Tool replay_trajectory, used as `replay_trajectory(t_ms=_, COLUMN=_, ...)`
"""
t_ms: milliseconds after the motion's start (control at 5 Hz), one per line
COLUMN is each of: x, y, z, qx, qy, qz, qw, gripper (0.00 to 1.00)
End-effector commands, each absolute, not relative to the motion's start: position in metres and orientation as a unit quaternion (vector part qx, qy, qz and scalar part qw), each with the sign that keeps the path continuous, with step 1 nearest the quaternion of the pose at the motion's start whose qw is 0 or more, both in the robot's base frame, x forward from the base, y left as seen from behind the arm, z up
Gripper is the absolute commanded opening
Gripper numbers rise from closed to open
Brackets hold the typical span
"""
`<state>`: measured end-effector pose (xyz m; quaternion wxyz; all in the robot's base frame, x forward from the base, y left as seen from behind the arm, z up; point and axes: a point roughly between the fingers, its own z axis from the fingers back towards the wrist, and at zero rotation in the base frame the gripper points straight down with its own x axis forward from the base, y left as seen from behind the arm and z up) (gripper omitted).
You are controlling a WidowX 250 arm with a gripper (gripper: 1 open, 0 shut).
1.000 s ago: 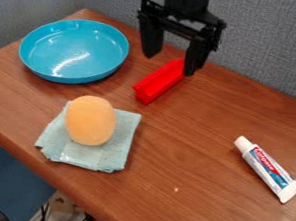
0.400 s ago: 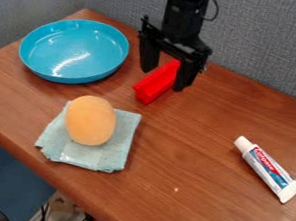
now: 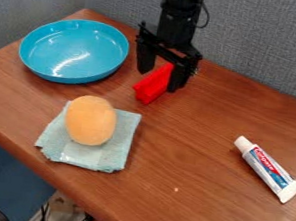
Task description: Put the red object on the blue plate
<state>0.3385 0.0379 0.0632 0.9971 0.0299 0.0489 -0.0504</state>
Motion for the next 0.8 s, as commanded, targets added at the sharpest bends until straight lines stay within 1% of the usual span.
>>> replay_trajectory(t_ms=0, x=0.354, y=0.053, z=0.069, qx=0.04, qy=0.023, qz=-0.044, qw=0.998, gripper=1.0)
replay_trajectory(t_ms=400, x=0.365, y=0.06, z=0.051, qx=0.041, qy=0.029, qz=-0.043, qw=0.998, gripper=1.0)
replay_trajectory(t_ms=600, x=0.368, y=0.061, z=0.046, qx=0.04, qy=0.028, qz=-0.043, qw=0.998, gripper=1.0)
